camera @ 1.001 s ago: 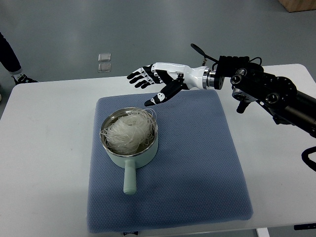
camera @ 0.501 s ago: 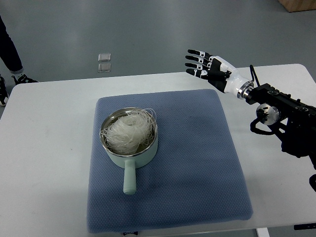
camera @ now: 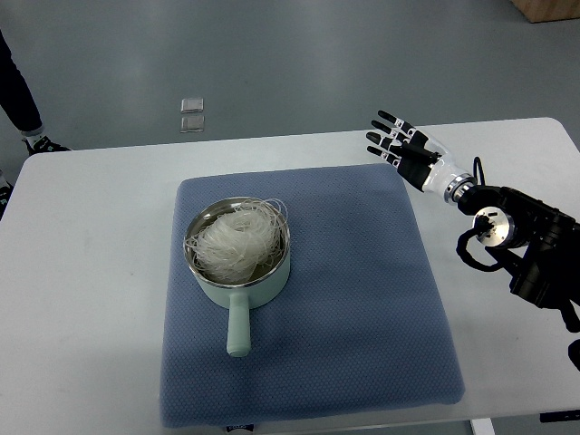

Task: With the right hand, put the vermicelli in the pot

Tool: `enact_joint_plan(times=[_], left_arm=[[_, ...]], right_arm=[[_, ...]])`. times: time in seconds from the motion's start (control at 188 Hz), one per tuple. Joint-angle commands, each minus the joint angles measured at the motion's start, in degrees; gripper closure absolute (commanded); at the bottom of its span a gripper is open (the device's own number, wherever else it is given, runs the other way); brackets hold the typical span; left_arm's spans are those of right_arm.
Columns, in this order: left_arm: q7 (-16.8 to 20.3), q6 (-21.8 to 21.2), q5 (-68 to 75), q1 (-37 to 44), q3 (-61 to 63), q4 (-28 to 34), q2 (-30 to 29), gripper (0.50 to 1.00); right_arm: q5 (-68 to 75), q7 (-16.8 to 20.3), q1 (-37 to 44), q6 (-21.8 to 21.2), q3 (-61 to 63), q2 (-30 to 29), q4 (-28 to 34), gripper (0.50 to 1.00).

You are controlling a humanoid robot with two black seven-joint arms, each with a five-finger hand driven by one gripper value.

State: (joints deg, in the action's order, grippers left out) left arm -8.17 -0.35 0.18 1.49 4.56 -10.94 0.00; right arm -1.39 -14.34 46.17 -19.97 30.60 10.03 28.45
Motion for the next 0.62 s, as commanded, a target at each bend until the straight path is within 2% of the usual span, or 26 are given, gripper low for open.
enact_joint_plan(times=[0.0,0.618], left_arm=[[0.00,0.00,0.00,0.01,0.01,-0.04,0.00,0.500],[0.00,0.00,0.00,0.01,0.01,-0.04,0.00,0.500]], right_arm=[[-0.11,-0.08,-0.03,0.02,-0.10,-0.01,0.11,0.574],[-0.11,-0.25,0.15,-1.48,0.07,0.08,0.55,0.574]])
